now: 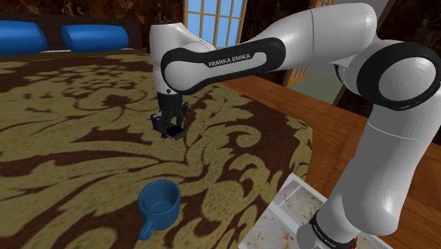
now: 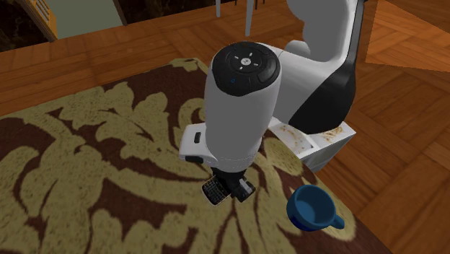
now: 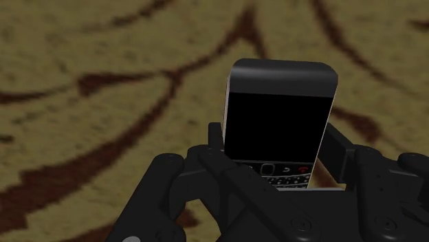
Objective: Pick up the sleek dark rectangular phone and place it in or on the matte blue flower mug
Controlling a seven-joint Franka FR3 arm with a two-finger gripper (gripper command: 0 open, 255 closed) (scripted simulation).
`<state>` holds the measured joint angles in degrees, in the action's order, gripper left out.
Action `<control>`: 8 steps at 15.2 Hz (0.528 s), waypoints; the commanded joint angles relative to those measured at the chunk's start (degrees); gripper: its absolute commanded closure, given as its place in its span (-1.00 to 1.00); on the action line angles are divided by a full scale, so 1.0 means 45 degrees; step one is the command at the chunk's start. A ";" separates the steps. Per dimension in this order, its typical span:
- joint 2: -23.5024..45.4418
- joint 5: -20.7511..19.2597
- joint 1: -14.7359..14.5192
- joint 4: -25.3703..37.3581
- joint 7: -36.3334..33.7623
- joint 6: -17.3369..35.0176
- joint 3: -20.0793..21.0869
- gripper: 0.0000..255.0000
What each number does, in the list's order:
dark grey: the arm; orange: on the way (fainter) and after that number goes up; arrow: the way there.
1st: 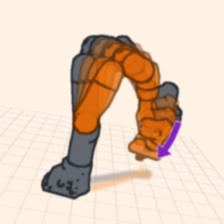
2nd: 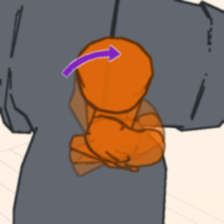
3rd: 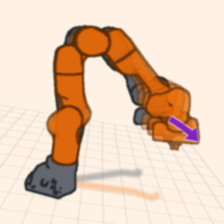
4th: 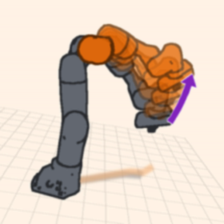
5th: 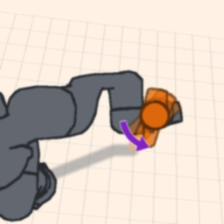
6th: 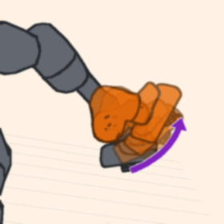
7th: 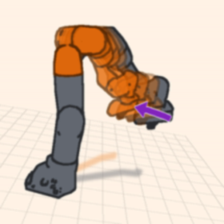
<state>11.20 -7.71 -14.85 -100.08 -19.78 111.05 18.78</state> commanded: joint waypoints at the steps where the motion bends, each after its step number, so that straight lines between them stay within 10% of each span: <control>1: -0.0034 0.0025 -0.0008 0.0283 0.0029 -0.0318 0.0011 1.00; 8: -0.0366 0.0149 -0.0142 0.0852 -0.0103 -0.1215 0.0138 1.00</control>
<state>9.97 -7.14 -15.18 -96.07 -19.72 105.86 19.14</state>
